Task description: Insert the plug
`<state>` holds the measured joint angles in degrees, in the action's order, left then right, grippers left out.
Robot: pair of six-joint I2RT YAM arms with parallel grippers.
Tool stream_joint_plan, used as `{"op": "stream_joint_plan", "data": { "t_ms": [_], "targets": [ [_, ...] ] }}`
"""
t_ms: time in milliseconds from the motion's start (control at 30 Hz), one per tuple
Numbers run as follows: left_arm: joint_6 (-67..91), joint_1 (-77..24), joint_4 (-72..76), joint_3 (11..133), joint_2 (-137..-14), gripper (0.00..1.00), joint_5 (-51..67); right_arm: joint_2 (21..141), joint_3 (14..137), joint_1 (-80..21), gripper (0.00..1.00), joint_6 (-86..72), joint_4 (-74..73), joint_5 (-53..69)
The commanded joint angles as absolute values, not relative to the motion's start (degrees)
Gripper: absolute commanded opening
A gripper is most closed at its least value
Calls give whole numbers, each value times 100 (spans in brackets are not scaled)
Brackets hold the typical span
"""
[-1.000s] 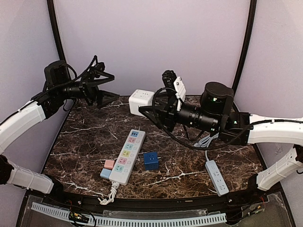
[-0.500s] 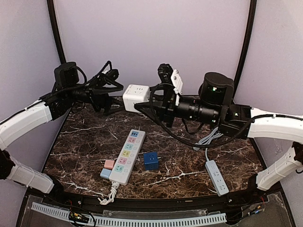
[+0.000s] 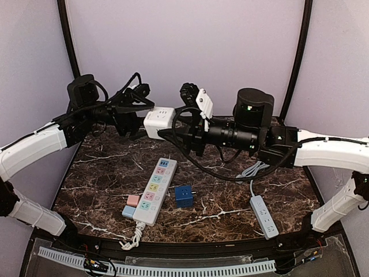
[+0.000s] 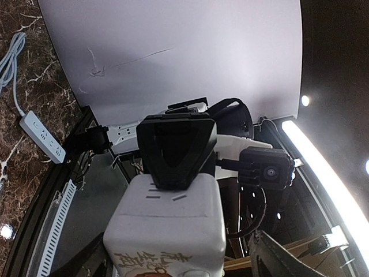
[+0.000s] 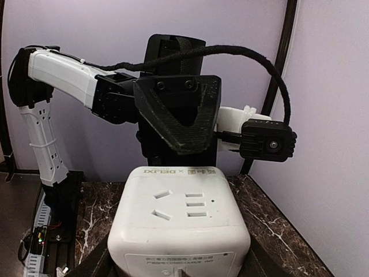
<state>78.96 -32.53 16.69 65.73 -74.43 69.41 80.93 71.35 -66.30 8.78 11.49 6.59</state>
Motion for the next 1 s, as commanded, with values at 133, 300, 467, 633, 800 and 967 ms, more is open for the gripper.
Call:
{"op": "stream_joint_plan", "data": {
  "t_ms": [133, 300, 467, 633, 800, 967],
  "targets": [
    [7950, -3290, 1746, 6645, -7371, 79, 7126, 8101, 7347, -6596, 0, 1162, 1308, 564],
    [7950, -3323, 1635, 6617, -7362, 82, 7197, 8118, 7363, -6599, 0, 1262, 1324, 589],
    [7755, -3343, 1376, 6599, -7348, 86, 7206, 8162, 7413, -6592, 0, 1317, 1320, 598],
    [7710, -3375, 1314, 6581, -7332, 86, 7219, 8224, 7500, -6581, 0, 1340, 1325, 636],
    [7708, -3378, 1333, 6590, -7339, 73, 7193, 8277, 7525, -6560, 0, 1331, 1324, 727],
    [7721, -3383, 1398, 6592, -7345, 66, 7179, 8305, 7523, -6556, 0, 1284, 1327, 798]
  ]
}}
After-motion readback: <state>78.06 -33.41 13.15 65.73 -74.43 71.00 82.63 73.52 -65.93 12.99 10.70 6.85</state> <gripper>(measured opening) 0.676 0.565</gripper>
